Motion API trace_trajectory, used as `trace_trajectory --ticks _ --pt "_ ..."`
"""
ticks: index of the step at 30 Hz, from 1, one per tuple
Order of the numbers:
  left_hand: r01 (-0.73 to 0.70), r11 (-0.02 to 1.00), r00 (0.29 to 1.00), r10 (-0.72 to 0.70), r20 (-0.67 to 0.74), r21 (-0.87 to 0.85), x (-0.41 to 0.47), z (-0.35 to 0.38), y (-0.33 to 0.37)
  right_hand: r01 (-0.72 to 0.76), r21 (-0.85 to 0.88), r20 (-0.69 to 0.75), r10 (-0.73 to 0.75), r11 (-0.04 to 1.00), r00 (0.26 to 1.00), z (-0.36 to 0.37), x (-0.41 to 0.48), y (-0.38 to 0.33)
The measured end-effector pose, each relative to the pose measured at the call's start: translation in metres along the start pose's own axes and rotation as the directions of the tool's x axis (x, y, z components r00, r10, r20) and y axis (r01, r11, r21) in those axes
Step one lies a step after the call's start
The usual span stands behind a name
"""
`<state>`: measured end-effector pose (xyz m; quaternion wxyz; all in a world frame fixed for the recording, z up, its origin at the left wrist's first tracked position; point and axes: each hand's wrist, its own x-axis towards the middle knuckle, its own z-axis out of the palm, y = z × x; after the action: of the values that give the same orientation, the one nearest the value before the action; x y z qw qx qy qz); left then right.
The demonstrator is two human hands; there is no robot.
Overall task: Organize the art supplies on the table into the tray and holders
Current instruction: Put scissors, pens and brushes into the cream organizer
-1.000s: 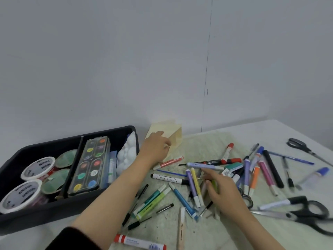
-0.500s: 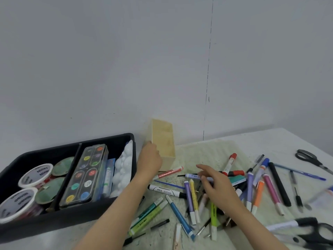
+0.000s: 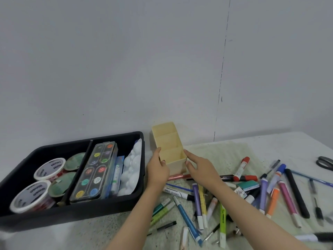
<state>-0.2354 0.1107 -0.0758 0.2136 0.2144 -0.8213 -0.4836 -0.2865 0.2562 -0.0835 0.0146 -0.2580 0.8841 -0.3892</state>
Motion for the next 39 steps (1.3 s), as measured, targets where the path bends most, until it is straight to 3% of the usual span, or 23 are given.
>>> trace_trajectory --ticks 14,23,30,36,39 --pt "-0.066 0.993 0.994 0.074 0.077 -0.096 -0.011 -0.007 -0.014 -0.019 -0.116 -0.018 0.017 0.993 1.0 -0.004 -0.036 -0.023" --pt "-0.032 0.986 0.987 0.056 0.152 -0.161 -0.024 -0.011 -0.014 0.014 -0.204 0.068 0.0 0.979 0.998 -0.011 -0.042 -0.024" --pt "0.086 0.996 0.96 -0.086 0.267 0.012 -0.066 -0.017 -0.02 0.066 -0.095 -0.049 -0.071 0.993 0.996 -0.027 -0.079 -0.006" --pt "-0.149 0.96 0.965 0.089 0.246 0.238 -0.103 -0.021 -0.029 0.014 -0.137 -0.139 -0.033 0.99 0.99 -0.061 -0.133 0.027" --pt "-0.245 0.936 0.951 0.181 0.249 0.254 -0.12 -0.013 -0.026 -0.044 -0.176 -0.193 0.01 0.983 0.981 -0.082 -0.163 0.051"
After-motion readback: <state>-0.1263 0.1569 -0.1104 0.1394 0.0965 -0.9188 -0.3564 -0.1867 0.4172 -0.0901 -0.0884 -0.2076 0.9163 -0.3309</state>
